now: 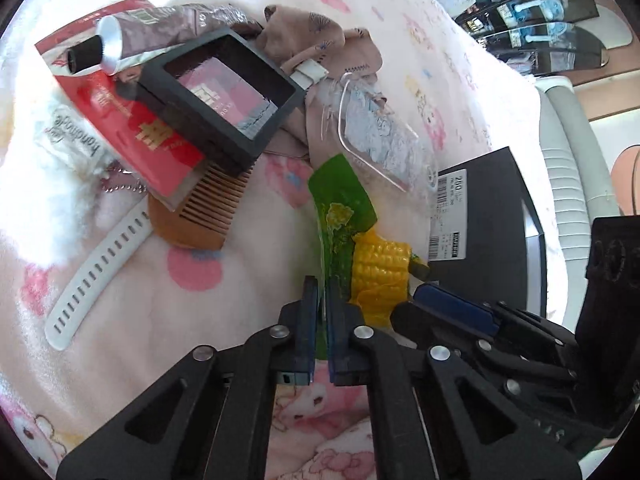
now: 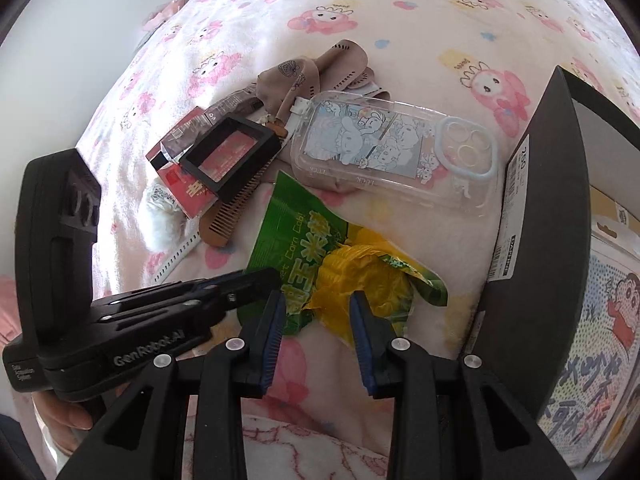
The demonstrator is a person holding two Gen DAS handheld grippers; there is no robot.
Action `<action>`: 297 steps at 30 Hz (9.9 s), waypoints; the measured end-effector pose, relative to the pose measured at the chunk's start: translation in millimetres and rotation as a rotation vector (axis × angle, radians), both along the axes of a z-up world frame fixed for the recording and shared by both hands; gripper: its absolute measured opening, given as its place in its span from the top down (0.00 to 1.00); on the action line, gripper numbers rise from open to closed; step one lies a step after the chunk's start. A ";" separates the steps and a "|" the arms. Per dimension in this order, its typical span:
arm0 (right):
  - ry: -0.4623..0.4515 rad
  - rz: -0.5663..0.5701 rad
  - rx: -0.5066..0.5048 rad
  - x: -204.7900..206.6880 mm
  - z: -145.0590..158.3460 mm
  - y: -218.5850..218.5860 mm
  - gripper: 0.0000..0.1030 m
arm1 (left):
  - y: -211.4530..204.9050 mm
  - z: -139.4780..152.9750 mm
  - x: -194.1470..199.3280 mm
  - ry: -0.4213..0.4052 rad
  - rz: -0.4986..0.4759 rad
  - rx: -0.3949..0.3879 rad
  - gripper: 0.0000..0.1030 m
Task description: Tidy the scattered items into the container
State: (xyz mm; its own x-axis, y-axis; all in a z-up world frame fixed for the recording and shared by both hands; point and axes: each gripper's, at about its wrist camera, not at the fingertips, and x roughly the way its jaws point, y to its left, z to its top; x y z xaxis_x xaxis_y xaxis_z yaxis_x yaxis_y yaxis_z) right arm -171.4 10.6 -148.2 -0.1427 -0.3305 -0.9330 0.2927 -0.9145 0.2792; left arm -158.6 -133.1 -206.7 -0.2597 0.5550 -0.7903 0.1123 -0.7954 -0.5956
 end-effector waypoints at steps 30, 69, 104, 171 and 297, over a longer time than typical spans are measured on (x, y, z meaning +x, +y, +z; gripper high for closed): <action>-0.042 -0.078 -0.027 -7.4 -12.2 -4.2 0.64 | -22.4 -8.7 -35.8 -0.033 0.003 0.017 0.92; -0.033 -0.040 -0.128 0.5 16.2 17.8 0.59 | -75.6 34.0 36.6 0.130 0.133 -0.033 1.00; -0.326 0.084 -0.132 -36.0 -69.4 -28.4 0.40 | -64.9 -24.4 15.8 -0.023 0.121 -0.033 0.95; 0.296 -0.583 -0.028 88.0 75.0 332.9 0.52 | 301.7 86.6 27.7 0.202 -0.575 0.206 0.84; 0.033 0.033 -0.077 -74.4 -1.4 -56.3 0.53 | -93.4 54.4 6.8 0.187 0.410 -0.070 0.71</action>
State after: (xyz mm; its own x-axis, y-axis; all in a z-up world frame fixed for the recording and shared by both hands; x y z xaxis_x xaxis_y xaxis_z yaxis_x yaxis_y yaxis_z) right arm -245.8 -45.8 -149.6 -0.1604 -0.4059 -0.8997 0.3326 -0.8805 0.3379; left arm -151.8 -226.5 -152.2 -0.5891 0.3235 -0.7405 0.3220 -0.7465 -0.5823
